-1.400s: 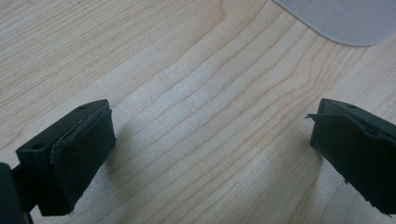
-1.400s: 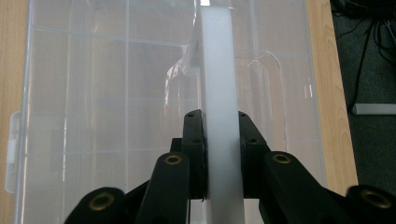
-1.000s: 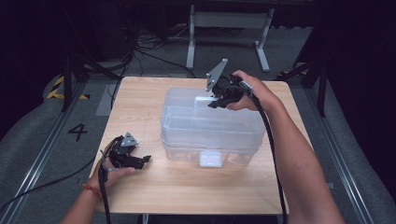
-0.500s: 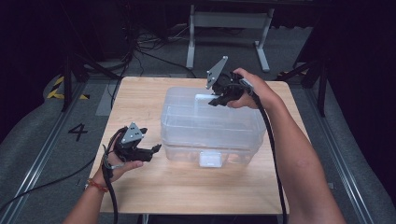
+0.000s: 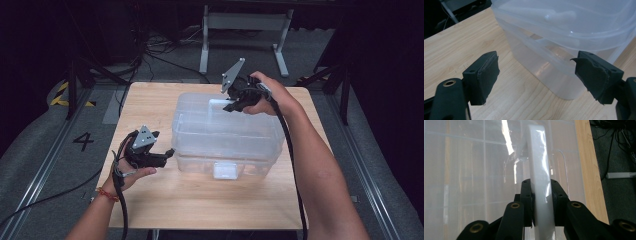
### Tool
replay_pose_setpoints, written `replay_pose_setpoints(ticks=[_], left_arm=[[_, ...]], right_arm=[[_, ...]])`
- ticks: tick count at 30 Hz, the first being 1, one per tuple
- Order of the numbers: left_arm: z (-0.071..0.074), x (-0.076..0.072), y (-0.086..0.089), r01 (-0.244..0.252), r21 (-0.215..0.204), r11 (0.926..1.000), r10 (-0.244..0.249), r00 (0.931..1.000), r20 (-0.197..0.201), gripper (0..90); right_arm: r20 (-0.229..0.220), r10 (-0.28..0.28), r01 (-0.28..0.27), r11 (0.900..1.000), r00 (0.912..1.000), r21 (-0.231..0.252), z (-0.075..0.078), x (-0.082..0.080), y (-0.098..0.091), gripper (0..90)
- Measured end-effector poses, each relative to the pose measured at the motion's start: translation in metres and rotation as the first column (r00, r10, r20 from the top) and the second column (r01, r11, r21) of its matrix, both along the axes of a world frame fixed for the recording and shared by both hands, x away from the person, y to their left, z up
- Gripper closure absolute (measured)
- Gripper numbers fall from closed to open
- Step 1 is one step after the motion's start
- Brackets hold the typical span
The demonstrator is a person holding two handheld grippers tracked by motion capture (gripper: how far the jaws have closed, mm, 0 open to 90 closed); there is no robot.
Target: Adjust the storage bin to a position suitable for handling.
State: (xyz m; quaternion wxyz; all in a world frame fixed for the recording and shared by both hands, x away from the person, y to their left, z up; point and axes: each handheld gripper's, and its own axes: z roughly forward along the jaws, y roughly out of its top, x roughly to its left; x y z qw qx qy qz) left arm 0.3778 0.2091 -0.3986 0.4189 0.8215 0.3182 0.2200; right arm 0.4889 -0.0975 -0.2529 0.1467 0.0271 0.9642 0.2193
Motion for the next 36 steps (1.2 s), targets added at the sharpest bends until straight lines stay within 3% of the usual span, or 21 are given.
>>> replay_pose_setpoints(ticks=[5,8,10,11,13,18,20,26,33,36], left_arm=[[0.001,0.000,-0.001,-0.003,-0.011,0.9999,0.003,1.0000,0.009,20.6],[-0.001,-0.003,0.001,0.026,-0.040,0.9989,-0.026,0.9997,0.003,30.0],[-0.001,-0.004,0.001,0.047,-0.045,0.9979,-0.046,0.9989,0.005,44.7],[-0.001,-0.005,0.001,0.068,-0.044,0.9967,-0.068,0.9977,0.006,44.7],[-0.001,-0.007,0.001,0.108,-0.068,0.9918,-0.109,0.9940,-0.007,61.1],[0.000,-0.007,-0.001,0.170,-0.076,0.9825,-0.172,0.9848,-0.023,89.0],[-0.001,-0.005,-0.001,0.176,-0.100,0.9793,-0.181,0.9829,-0.036,90.0],[-0.004,-0.006,-0.007,0.182,-0.119,0.9761,-0.187,0.9819,-0.032,90.0],[-0.005,-0.005,-0.008,0.188,-0.094,0.9777,-0.189,0.9819,-0.007,90.0],[-0.005,-0.005,-0.009,0.185,-0.106,0.9770,-0.187,0.9822,-0.013,90.0]], right_arm=[[0.005,-0.010,0.010,0.9999,0.9999,0.006,0.000,0.000,-0.001,76.5],[0.010,-0.013,0.013,0.9998,0.9999,0.012,0.000,0.000,-0.001,76.3],[0.009,-0.012,0.012,0.9998,0.9999,0.013,0.000,0.000,-0.001,76.2],[0.009,-0.012,0.012,0.9998,0.9999,0.013,0.000,0.000,-0.002,76.2],[0.014,-0.015,0.015,0.9998,0.9998,0.014,0.000,-0.001,-0.001,76.0],[0.024,-0.015,0.014,0.9997,0.9996,0.020,0.001,0.000,-0.002,75.7],[0.026,-0.018,0.018,0.9996,0.9995,0.020,0.001,0.000,-0.002,75.5],[0.031,-0.025,0.024,0.9991,0.9992,0.035,0.001,0.000,-0.003,75.4],[0.040,-0.031,0.030,0.9990,0.9987,0.032,0.000,-0.001,-0.004,74.9],[0.040,-0.042,0.041,0.9986,0.9983,0.034,0.001,-0.001,-0.004,74.0]])
